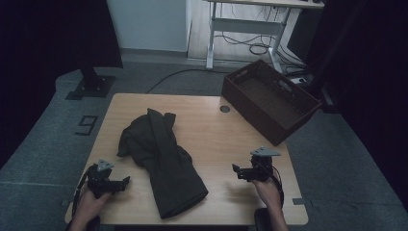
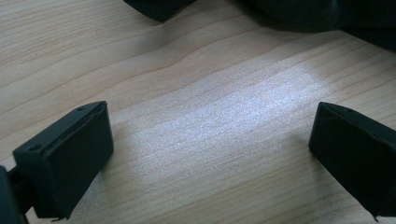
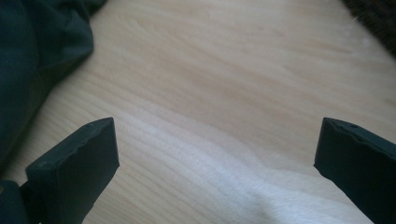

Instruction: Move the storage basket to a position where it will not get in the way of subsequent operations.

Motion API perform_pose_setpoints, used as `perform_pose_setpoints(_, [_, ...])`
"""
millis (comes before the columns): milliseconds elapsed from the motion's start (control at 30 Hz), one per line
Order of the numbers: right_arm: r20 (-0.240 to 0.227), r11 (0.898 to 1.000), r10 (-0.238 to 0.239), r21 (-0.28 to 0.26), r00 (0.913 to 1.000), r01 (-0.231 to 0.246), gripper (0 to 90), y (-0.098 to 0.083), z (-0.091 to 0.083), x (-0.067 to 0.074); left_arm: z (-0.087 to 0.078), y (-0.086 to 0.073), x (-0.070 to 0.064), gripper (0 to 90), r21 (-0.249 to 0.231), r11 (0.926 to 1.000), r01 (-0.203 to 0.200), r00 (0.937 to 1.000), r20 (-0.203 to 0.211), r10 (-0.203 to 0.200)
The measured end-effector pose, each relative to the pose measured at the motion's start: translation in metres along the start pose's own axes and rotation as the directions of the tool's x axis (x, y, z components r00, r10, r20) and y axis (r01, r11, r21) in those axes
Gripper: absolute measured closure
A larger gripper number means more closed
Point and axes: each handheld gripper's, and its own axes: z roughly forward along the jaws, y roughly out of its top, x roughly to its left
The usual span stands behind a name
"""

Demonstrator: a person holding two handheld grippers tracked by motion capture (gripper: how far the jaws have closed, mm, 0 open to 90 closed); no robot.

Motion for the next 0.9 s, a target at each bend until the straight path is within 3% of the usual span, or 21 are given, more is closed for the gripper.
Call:
perform_pose_setpoints(533, [-0.023, 0.994, 0.001, 0.106, 0.9997, 0.002, 0.0, -0.032, 0.036, 0.011, 0.000, 0.000, 0.000, 0.0, -0.001, 1.0000, 0.000, 1.0000, 0.000, 0.000])
perform_pose_setpoints(667, [0.008, 0.994, -0.033, 0.104, 0.9994, 0.032, 0.0, -0.034, 0.038, 0.014, 0.000, 0.000, 0.000, 0.0, 0.000, 1.0000, 0.000, 1.0000, 0.000, 0.000])
perform_pose_setpoints(733, [0.025, 0.991, -0.074, 0.116, 0.9970, 0.070, 0.0, -0.035, 0.039, 0.016, 0.000, 0.000, 0.000, 0.0, 0.000, 1.0000, 0.000, 1.0000, 0.000, 0.000])
perform_pose_setpoints(900, [0.026, 0.991, -0.071, 0.115, 0.9971, 0.068, 0.0, -0.035, 0.039, 0.016, 0.000, 0.000, -0.001, 0.0, -0.001, 1.0000, 0.003, 1.0000, -0.003, -0.003])
